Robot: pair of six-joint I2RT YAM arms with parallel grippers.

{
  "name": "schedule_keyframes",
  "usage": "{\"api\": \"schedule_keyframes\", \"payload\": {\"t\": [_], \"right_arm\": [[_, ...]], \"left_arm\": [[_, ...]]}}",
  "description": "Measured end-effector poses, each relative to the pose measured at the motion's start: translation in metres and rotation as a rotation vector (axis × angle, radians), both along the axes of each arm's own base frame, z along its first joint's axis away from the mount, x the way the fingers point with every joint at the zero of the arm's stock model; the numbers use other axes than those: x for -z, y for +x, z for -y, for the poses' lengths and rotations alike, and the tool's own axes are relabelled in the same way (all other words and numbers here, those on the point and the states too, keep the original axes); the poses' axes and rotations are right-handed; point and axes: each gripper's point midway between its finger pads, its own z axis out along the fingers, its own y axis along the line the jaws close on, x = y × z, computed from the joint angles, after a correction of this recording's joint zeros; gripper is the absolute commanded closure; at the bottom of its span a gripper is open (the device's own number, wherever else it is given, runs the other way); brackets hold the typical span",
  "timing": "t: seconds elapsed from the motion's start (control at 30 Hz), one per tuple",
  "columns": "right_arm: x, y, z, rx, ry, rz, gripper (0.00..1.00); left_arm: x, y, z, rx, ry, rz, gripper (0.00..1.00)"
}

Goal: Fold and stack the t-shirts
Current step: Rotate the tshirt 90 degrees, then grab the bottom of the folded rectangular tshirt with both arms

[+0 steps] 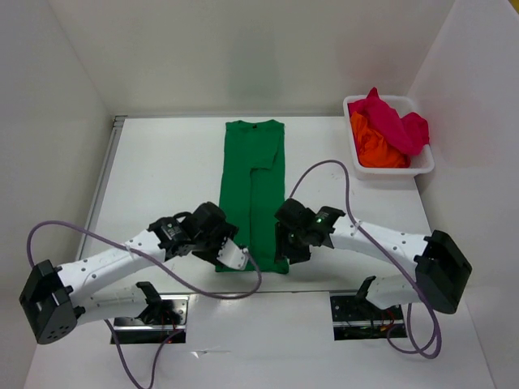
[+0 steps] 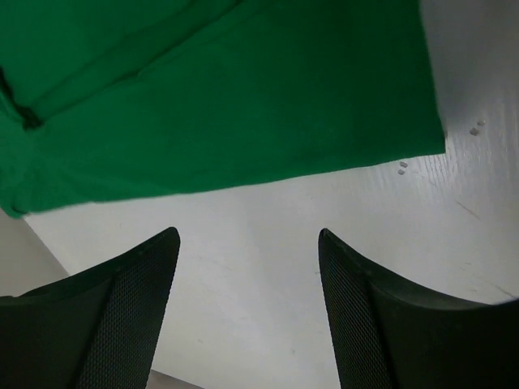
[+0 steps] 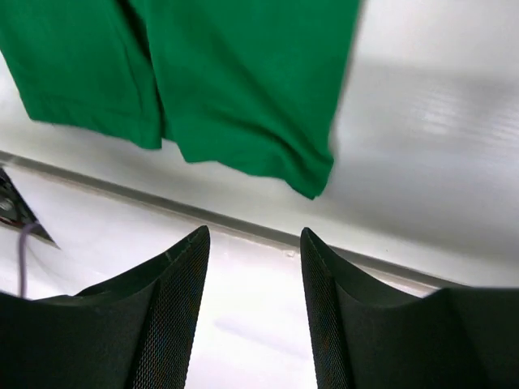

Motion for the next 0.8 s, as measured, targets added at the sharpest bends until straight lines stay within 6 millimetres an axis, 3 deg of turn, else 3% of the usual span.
{"api": "schedule_keyframes", "payload": {"t": [0.17,0.3,0.43,0.73,0.8], "right_arm": [[0.012,0.014,0.005,0.056,-0.027,-0.033,0.46],[0.035,0.016,0.007,0.066,-0.085,-0.083,0.46],[0.043,0.018,0.005,0.068,-0.092,-0.096,0.46],[0.046,0.024,0.003,0.081,-0.069,-0.099,0.46],[0.047,0.023,0.004,0.079,-0.072,-0.102,0.46]], "left_arm": [[0.021,-0.017,-0.002,0.219,0.065,0.048,0.23],[0.017,-0.031,0.005,0.407,0.012,0.133,0.29],[0.023,-0.044,0.009,0.551,-0.002,0.165,0.29],[0.082,-0.054,0.011,0.704,0.130,-0.004,0.30],[0.082,-0.051,0.016,0.715,0.126,0.003,0.33]]}}
